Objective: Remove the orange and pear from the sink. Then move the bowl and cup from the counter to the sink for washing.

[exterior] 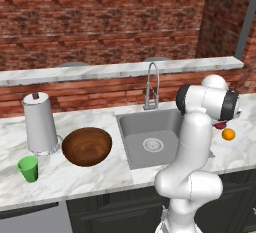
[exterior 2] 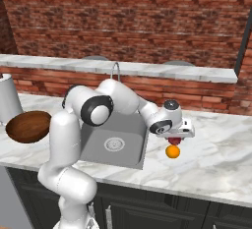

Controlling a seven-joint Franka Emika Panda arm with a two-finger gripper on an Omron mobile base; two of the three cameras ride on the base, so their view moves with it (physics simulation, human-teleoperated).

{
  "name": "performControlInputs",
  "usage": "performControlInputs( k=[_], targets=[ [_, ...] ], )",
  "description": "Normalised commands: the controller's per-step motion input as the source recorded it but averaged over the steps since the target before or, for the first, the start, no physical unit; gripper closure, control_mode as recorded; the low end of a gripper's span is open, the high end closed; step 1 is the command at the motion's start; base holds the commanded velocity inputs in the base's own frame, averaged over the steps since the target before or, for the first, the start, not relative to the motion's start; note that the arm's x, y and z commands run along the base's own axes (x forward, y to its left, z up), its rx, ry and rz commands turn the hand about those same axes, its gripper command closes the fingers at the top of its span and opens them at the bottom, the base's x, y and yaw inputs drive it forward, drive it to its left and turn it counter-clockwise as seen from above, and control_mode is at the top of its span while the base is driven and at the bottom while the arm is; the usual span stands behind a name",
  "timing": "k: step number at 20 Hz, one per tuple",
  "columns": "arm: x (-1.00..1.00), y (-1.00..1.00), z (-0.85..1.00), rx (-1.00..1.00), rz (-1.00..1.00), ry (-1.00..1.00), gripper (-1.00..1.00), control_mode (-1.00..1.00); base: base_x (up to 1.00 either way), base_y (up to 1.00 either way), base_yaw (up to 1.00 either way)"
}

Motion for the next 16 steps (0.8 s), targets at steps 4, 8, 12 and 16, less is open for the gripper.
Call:
performControlInputs(
  k=[4, 8, 12, 16],
  targets=[
    [0.04, -0.03, -0.14, 0.00, 0.01, 0.00, 1.00, -1.00, 0.00, 0.00, 0.00],
    [0.03, -0.02, -0.14, 0.00, 0.02, 0.00, 1.00, -1.00, 0.00, 0.00, 0.00],
    [0.01, 0.00, -0.16, 0.00, 0.01, 0.00, -1.00, -1.00, 0.00, 0.00, 0.00],
    [0.00, 0.00, -0.10, -0.02, 0.00, 0.00, -1.00, -1.00, 0.00, 0.00, 0.00]
  ],
)
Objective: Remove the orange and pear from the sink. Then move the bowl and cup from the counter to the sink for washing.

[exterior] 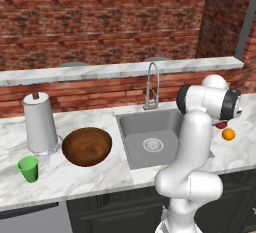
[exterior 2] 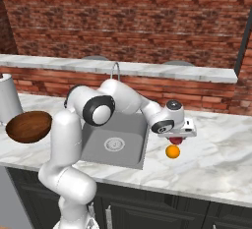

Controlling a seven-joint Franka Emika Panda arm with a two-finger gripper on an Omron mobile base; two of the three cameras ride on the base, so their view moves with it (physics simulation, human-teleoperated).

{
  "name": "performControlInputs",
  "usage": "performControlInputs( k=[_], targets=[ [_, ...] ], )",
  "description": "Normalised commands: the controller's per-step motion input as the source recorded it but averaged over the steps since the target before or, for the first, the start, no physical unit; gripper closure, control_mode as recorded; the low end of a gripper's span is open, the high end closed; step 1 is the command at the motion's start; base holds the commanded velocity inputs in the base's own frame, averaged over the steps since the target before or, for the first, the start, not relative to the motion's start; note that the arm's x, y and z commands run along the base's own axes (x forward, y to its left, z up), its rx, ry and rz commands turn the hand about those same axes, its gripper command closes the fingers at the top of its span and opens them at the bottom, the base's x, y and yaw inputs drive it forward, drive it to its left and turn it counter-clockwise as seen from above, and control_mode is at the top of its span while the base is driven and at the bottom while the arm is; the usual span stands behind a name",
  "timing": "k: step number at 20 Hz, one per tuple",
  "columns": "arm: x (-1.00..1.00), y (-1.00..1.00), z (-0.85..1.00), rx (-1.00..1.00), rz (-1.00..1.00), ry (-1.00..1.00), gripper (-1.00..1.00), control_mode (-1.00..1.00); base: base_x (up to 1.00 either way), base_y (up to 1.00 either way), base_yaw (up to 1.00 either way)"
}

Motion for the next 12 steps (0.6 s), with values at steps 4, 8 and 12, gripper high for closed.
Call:
performControlInputs(
  k=[4, 8, 12],
  targets=[
    [0.00, 0.00, 0.00, 0.00, 0.00, 0.00, -1.00, -1.00, 0.00, 0.00, 0.00],
    [-0.01, 0.00, 0.02, -0.02, 0.00, 0.00, -1.00, -1.00, 0.00, 0.00, 0.00],
    [-0.04, 0.00, 0.07, 0.00, 0.00, 0.03, -1.00, -1.00, 0.00, 0.00, 0.00]
  ],
)
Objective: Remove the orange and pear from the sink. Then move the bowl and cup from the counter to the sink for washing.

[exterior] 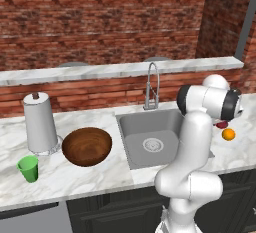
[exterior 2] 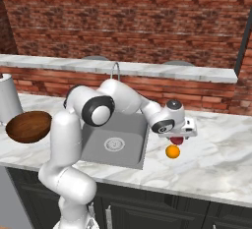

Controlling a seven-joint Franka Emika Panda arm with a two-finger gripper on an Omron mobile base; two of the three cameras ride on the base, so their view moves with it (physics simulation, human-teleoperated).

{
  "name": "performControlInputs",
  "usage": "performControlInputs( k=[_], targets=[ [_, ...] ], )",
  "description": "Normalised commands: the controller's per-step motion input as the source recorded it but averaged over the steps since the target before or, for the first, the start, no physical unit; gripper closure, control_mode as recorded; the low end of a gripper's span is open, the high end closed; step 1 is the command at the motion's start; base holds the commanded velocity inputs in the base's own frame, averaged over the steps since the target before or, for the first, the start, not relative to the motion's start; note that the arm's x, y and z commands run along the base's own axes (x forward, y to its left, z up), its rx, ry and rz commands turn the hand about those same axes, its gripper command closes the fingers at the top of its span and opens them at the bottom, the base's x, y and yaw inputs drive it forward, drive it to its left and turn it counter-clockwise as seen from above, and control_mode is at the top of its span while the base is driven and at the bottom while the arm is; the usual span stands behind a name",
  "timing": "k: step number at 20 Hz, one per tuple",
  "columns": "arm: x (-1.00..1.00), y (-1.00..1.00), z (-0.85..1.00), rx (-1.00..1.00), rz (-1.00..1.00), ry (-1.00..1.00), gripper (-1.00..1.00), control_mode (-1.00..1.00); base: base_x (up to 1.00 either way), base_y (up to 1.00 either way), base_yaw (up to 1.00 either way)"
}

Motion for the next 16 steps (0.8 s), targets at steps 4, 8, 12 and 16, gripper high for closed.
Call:
performControlInputs(
  k=[4, 8, 12, 16],
  targets=[
    [-0.07, 0.02, 0.22, 0.00, 0.04, 0.00, -1.00, -1.00, 0.00, 0.00, 0.00],
    [-0.12, 0.09, 0.25, 0.00, 0.02, 0.00, -1.00, -1.00, 0.00, 0.00, 0.00],
    [-0.15, 0.06, 0.31, 0.00, 0.03, 0.00, -1.00, -1.00, 0.00, 0.00, 0.00],
    [-0.20, 0.16, 0.29, 0.00, 0.02, 0.00, -1.00, -1.00, 0.00, 0.00, 0.00]
  ],
)
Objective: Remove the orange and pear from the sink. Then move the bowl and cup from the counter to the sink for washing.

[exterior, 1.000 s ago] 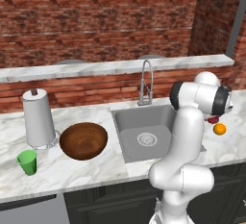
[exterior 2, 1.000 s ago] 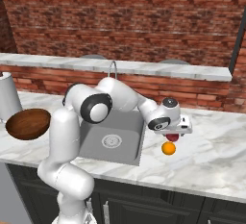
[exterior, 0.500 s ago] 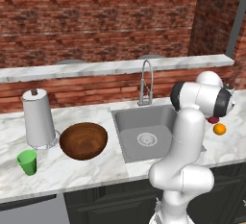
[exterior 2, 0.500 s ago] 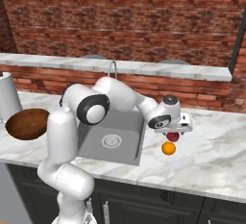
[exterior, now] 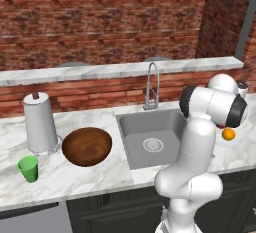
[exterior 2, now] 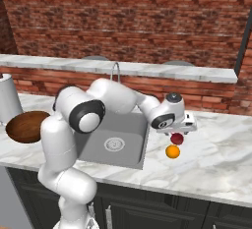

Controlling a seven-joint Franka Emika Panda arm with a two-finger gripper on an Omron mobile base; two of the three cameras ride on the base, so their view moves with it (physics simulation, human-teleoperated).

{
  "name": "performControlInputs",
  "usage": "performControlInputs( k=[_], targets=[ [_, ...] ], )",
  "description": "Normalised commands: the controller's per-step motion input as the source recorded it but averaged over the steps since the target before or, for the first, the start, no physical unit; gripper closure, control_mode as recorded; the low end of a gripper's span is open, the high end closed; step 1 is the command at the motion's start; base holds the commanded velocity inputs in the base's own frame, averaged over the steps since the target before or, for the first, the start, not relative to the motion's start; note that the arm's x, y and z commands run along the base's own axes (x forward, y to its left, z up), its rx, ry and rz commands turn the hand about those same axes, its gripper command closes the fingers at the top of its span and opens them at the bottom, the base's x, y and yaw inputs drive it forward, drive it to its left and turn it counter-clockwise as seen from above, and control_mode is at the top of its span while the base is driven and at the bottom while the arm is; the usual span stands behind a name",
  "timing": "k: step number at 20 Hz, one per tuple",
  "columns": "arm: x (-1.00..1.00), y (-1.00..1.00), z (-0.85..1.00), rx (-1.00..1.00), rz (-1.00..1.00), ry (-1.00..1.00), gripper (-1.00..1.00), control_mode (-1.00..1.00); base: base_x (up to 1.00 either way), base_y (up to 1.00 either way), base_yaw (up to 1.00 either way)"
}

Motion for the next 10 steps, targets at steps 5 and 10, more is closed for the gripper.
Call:
performControlInputs(
  k=[5, 10],
  targets=[
    [-0.20, 0.19, 0.25, 0.00, 0.01, 0.00, -1.00, -1.00, 0.00, 0.00, 0.00],
    [-0.17, 0.24, 0.17, 0.00, 0.00, 0.00, -1.00, -1.00, 0.00, 0.00, 0.00]
  ],
)
